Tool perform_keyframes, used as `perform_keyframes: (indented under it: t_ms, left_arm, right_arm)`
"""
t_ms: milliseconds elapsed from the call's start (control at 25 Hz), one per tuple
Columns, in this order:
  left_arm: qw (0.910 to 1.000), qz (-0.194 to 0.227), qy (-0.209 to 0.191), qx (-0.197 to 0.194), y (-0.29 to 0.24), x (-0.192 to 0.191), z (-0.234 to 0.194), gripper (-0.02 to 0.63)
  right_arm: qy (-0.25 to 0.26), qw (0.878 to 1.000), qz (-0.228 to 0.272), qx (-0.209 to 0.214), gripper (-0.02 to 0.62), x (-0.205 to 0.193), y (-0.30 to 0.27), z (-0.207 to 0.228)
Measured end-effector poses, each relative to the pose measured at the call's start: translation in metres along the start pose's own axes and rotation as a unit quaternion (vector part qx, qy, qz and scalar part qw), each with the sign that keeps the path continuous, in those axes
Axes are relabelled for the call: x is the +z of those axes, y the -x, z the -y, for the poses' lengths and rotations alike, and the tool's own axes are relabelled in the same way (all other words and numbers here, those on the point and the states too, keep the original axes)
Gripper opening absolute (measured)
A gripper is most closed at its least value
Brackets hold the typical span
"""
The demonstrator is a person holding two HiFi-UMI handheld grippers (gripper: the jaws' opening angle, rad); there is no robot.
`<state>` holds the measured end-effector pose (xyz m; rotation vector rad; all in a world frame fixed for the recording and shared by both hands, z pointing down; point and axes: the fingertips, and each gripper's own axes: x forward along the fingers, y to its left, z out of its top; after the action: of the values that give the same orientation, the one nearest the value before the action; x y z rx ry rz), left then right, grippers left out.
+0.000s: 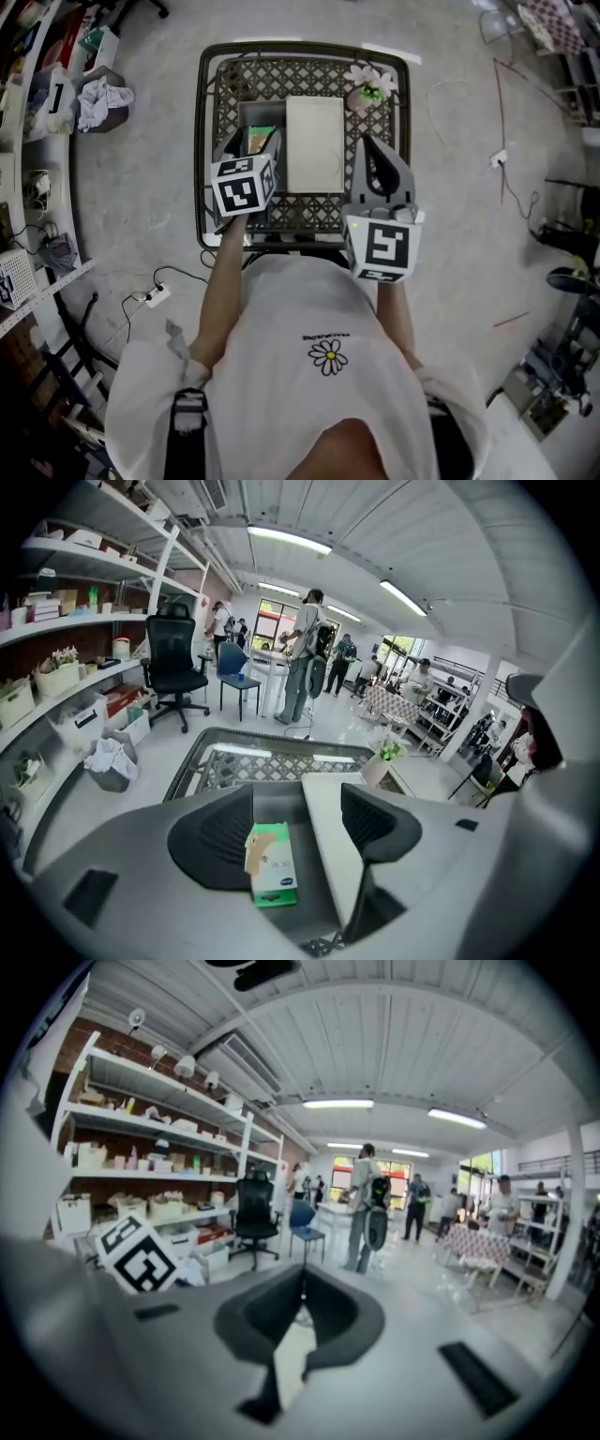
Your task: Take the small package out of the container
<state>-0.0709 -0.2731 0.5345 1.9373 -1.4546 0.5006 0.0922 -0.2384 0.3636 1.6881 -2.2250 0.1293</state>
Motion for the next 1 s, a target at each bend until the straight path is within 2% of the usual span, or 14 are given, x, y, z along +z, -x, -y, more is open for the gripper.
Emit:
perform_keyframes:
  t_ms: [120,200,560,1000]
  left_arm:
    - [0.9995,-0.032,0.004,0.001,-0.015,-0.021,-0.005,0.302]
    - [0.9985,-0.053,-0.007,0.01,-0.024,-0.035,-0.008,0.304]
    - [0.9886,-0.123,-0.018,0.085,-0.055,-0.084,-0.029,0.302]
    - [0.9781,-0.18,-0.014,0.104,-0.086,-0.108,-0.04,0.302]
  right_arm:
    - [-0.001,1.0,-0.006,-0.002,0.031,-0.007,-0.001,0.002]
    - [-0.002,1.0,-0.012,-0.004,0.031,-0.011,-0.001,0.001]
    - [-0.002,0.999,-0.032,-0.012,0.031,-0.021,0.0,0.008]
    - [-0.008,0.999,-0.046,-0.008,0.031,-0.034,-0.004,0.008]
